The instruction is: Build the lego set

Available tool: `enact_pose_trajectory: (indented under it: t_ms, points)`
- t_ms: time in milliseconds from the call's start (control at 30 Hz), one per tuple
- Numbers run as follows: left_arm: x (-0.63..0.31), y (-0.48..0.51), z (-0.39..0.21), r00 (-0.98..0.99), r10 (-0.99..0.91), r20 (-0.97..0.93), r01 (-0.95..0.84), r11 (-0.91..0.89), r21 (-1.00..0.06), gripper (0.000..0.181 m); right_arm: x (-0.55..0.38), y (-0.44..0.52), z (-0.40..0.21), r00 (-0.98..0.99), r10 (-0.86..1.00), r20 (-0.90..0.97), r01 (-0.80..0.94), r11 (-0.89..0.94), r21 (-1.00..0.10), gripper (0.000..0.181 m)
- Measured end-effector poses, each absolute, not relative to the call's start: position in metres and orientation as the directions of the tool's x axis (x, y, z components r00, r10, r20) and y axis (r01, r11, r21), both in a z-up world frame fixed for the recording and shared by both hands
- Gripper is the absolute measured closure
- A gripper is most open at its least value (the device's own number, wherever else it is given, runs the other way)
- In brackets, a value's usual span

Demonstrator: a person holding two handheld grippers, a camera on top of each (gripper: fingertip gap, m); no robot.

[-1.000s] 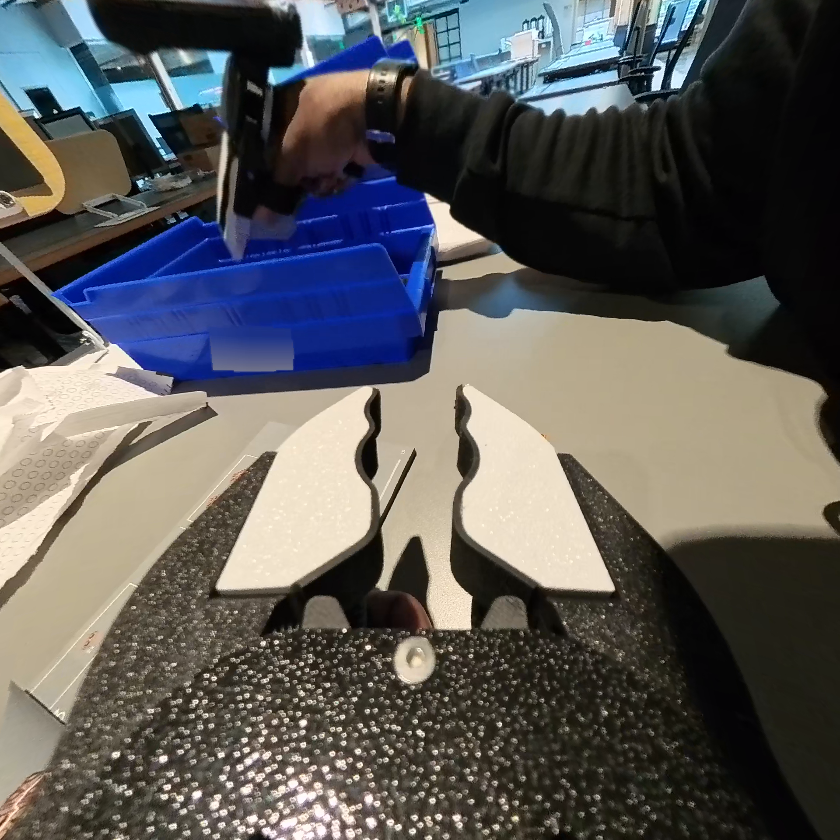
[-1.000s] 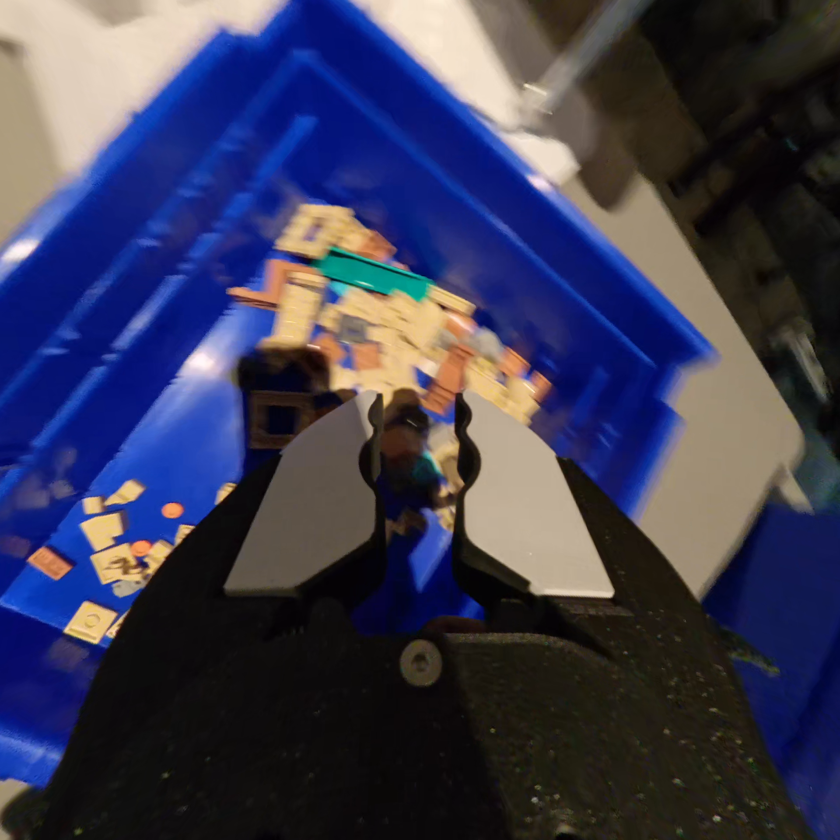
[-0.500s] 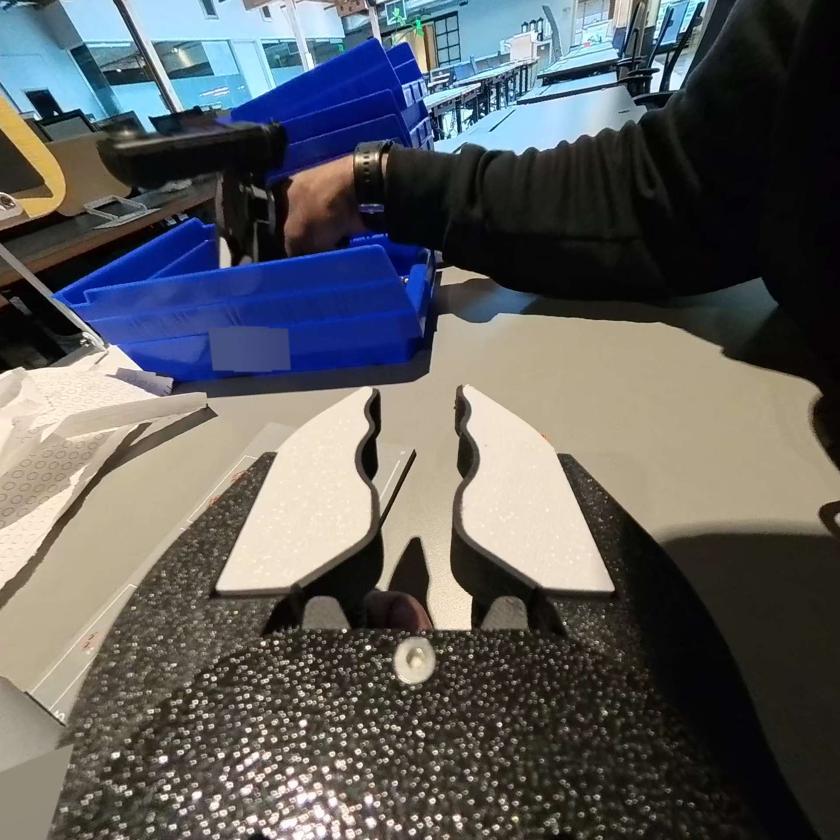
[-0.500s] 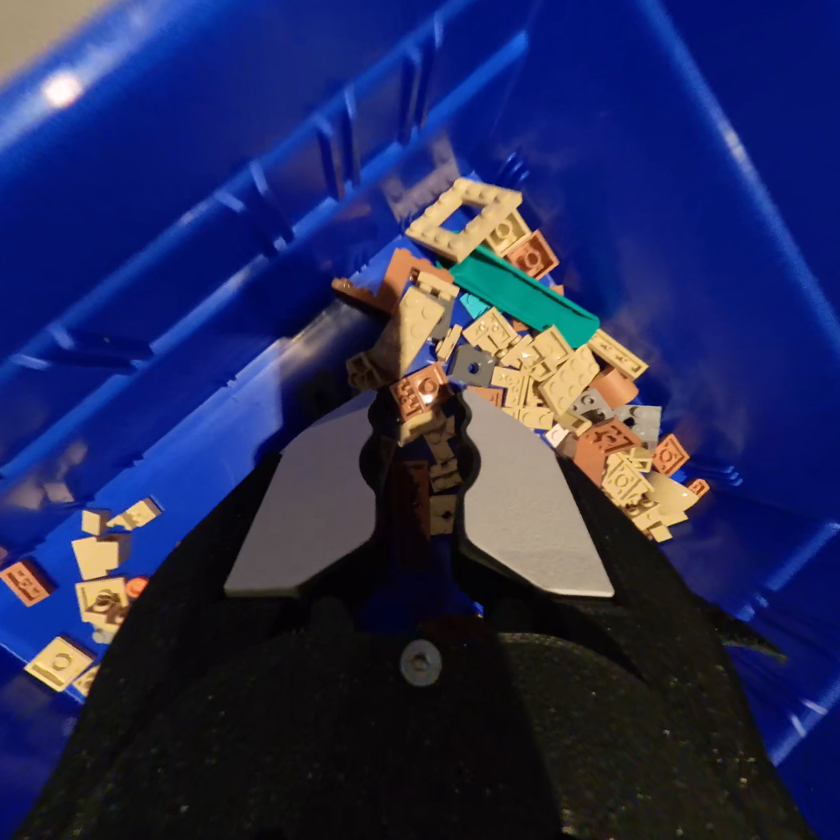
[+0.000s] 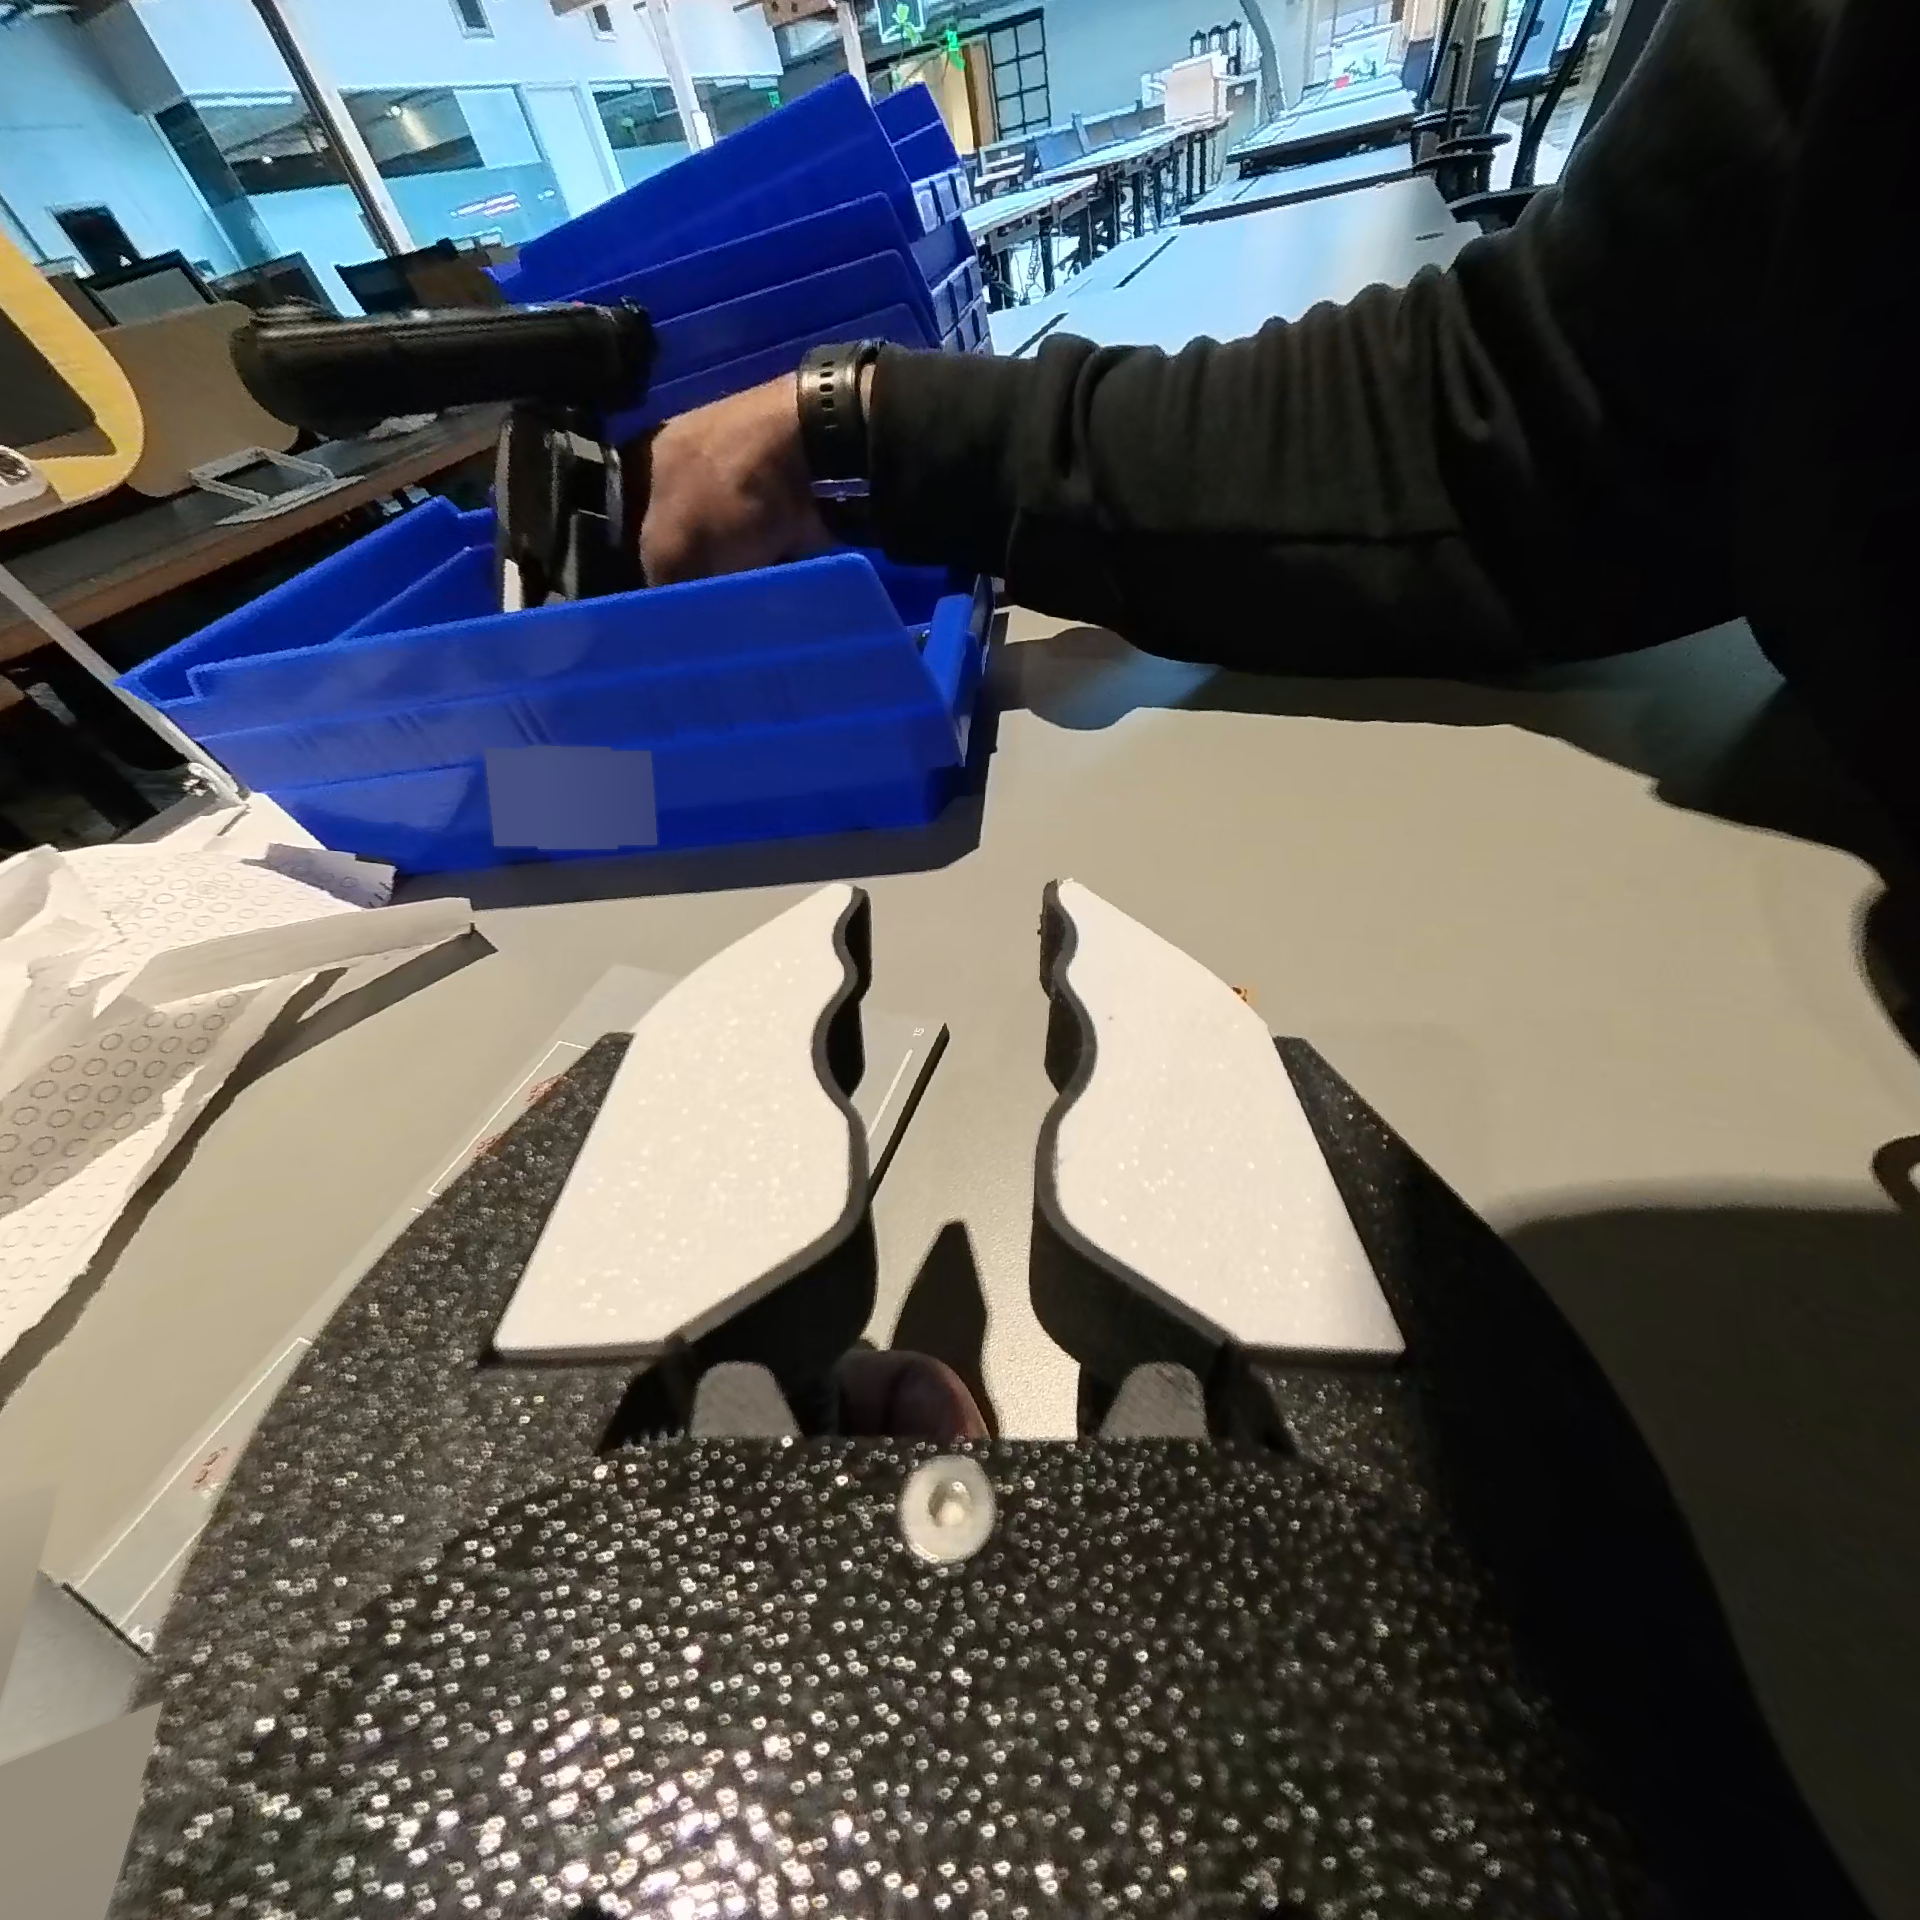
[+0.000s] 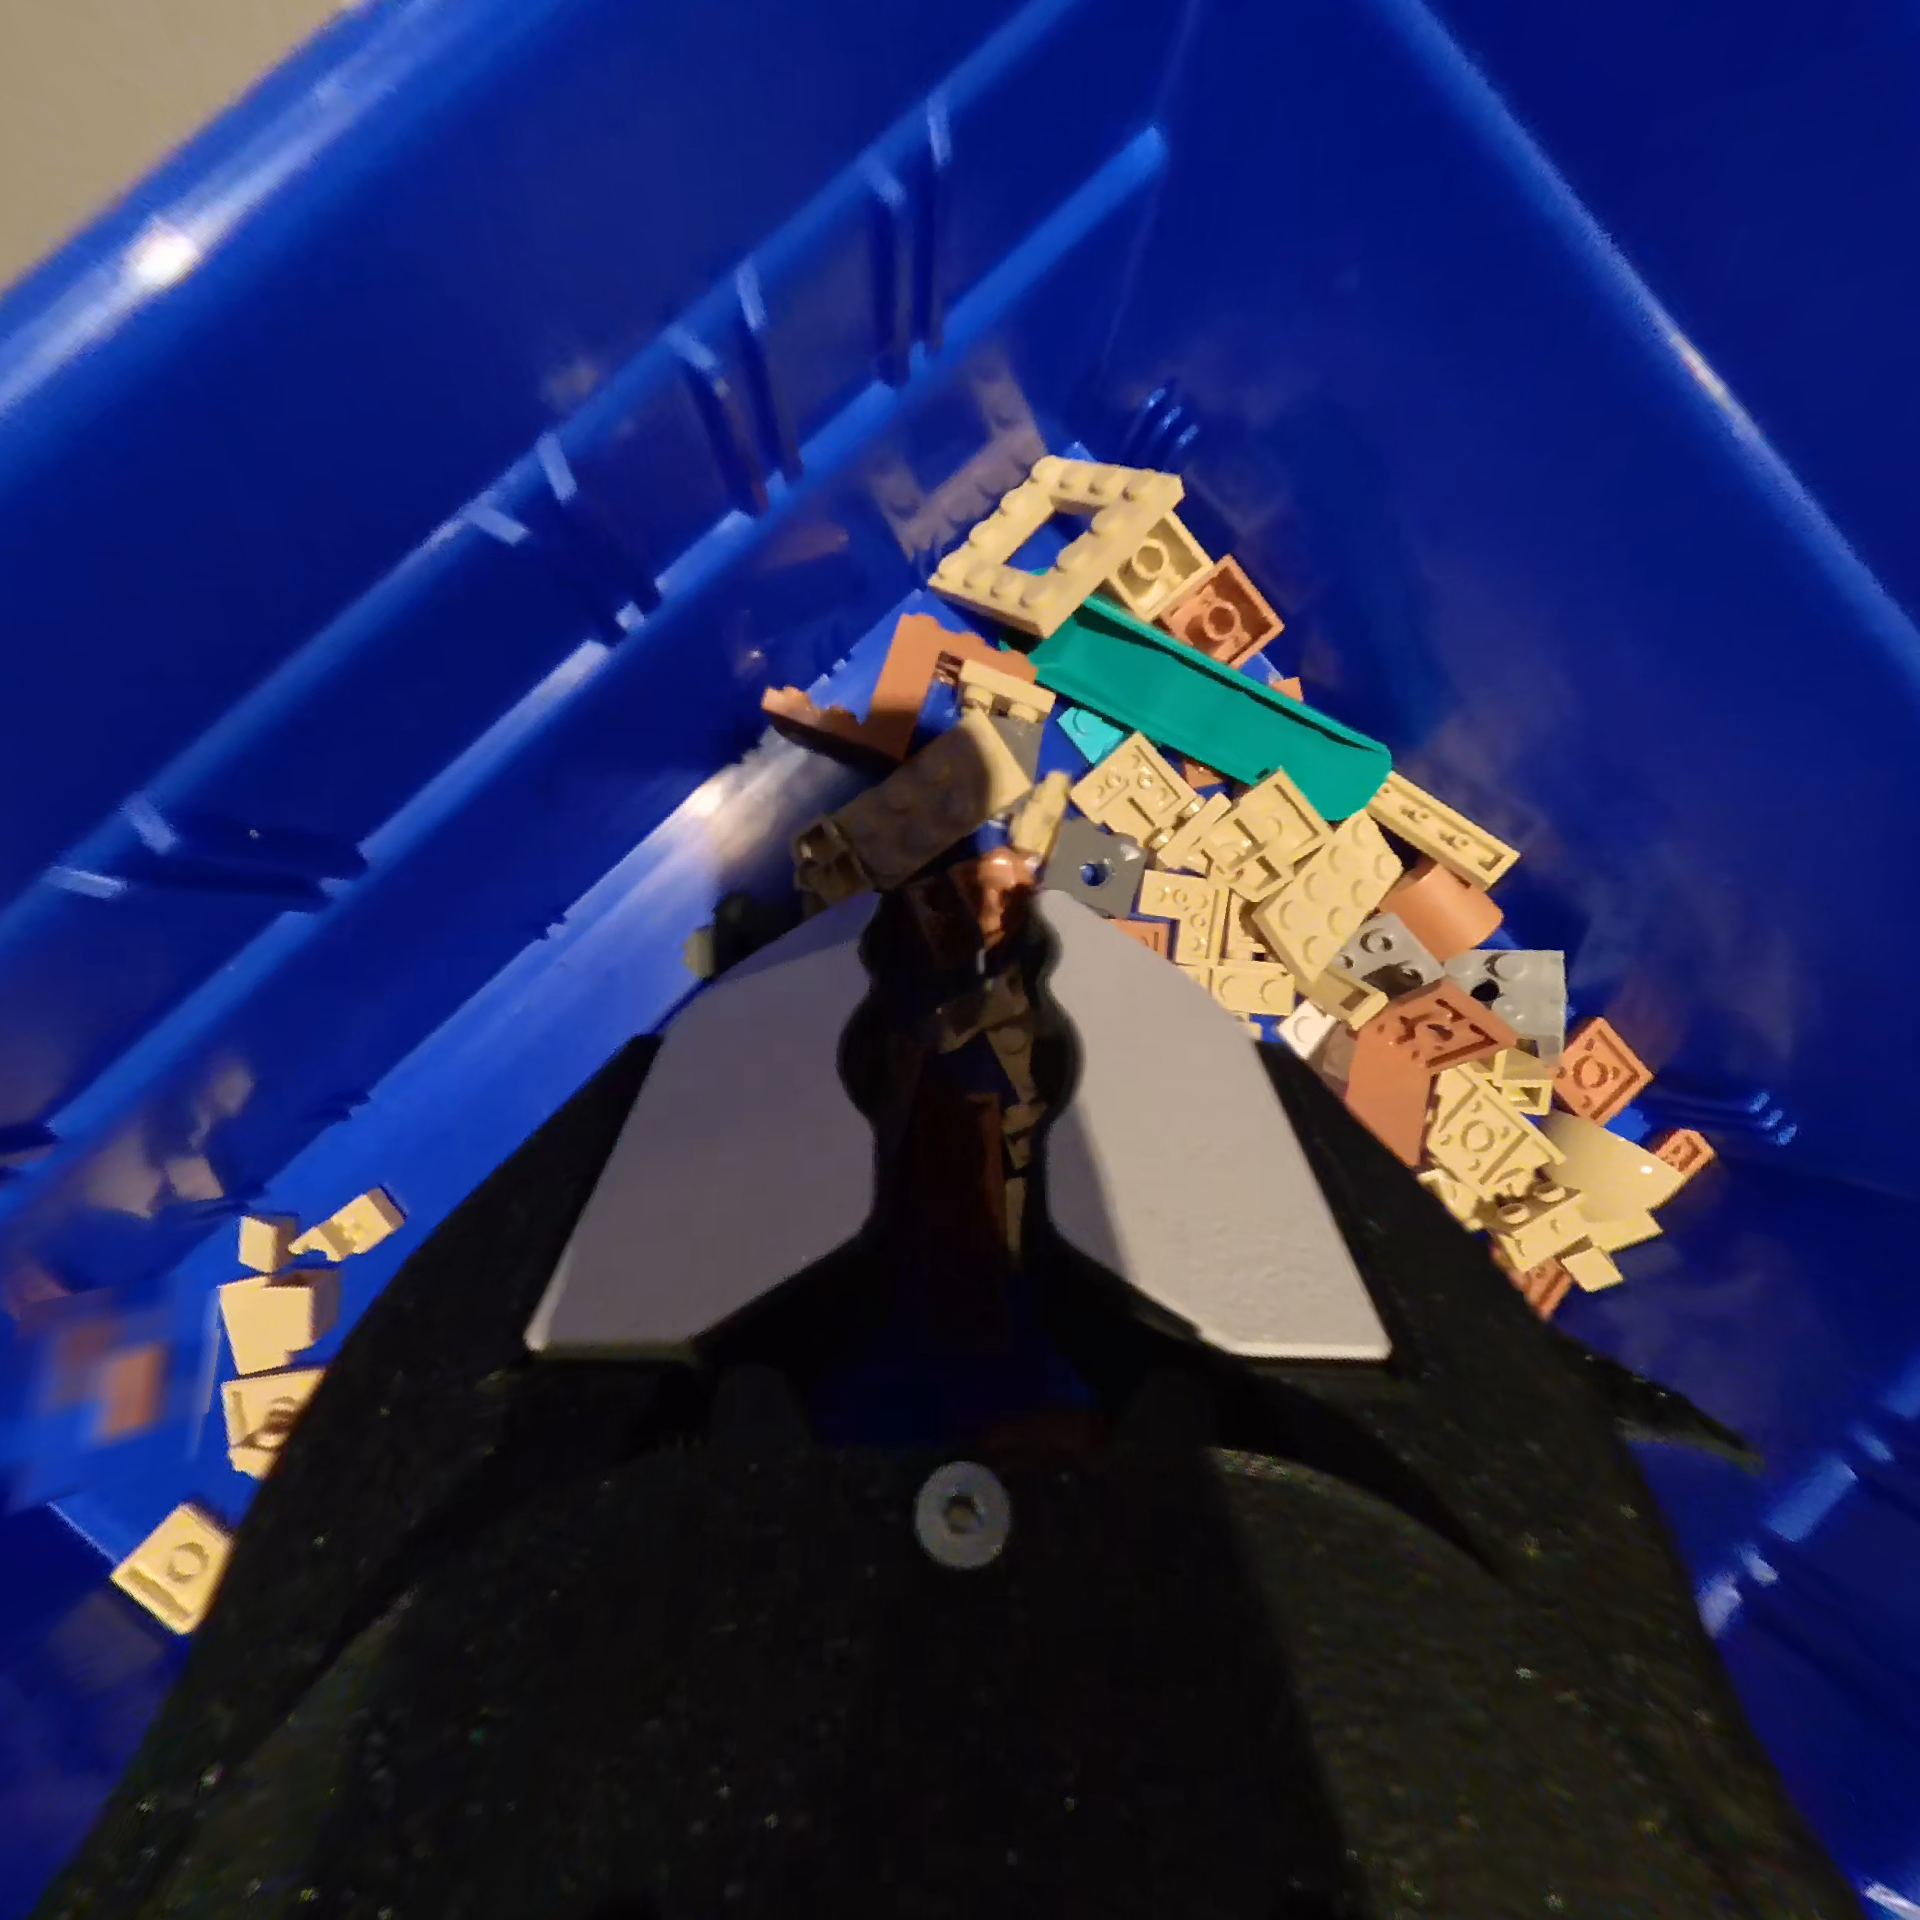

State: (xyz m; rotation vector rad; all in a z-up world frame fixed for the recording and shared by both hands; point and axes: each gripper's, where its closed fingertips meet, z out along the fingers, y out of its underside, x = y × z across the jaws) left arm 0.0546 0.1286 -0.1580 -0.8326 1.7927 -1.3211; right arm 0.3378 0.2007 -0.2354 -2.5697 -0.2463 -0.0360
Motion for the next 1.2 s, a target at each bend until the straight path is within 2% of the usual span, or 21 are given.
enact_pose_trajectory:
  t_ms: [133,333,433,567,767,900,1200]
  points:
    - [0.054,0.129,-0.157,-0.51,-0.84,-0.184,-0.068,0.253,-0.965,0.151,0.337,0.199,-0.232,0.99,0.141,0.023,0.131,-0.835,-0.534,0.162]
    - [0.054,0.129,-0.157,-0.511,-0.839,-0.185,-0.067,0.254,-0.965,0.151,0.336,0.199,-0.204,0.993,0.075,-0.092,0.003,-0.787,-0.617,0.166]
    - [0.054,0.129,-0.157,-0.51,-0.84,-0.183,-0.067,0.252,-0.966,0.151,0.33,0.202,-0.178,0.971,0.059,-0.23,-0.12,-0.715,-0.689,0.167]
    - [0.054,0.129,-0.157,-0.51,-0.841,-0.183,-0.068,0.252,-0.965,0.151,0.322,0.205,-0.129,0.867,0.13,-0.482,-0.347,-0.537,-0.769,0.168]
    - [0.054,0.13,-0.157,-0.508,-0.842,-0.181,-0.067,0.248,-0.967,0.151,0.329,0.193,-0.084,0.687,0.261,-0.678,-0.577,-0.372,-0.727,0.167]
    - [0.054,0.129,-0.157,-0.509,-0.842,-0.182,-0.066,0.249,-0.966,0.151,0.328,0.19,-0.071,0.649,0.317,-0.692,-0.604,-0.338,-0.722,0.167]
    - [0.054,0.13,-0.157,-0.506,-0.843,-0.181,-0.067,0.248,-0.967,0.151,0.326,0.193,-0.076,0.689,0.301,-0.66,-0.565,-0.348,-0.748,0.167]
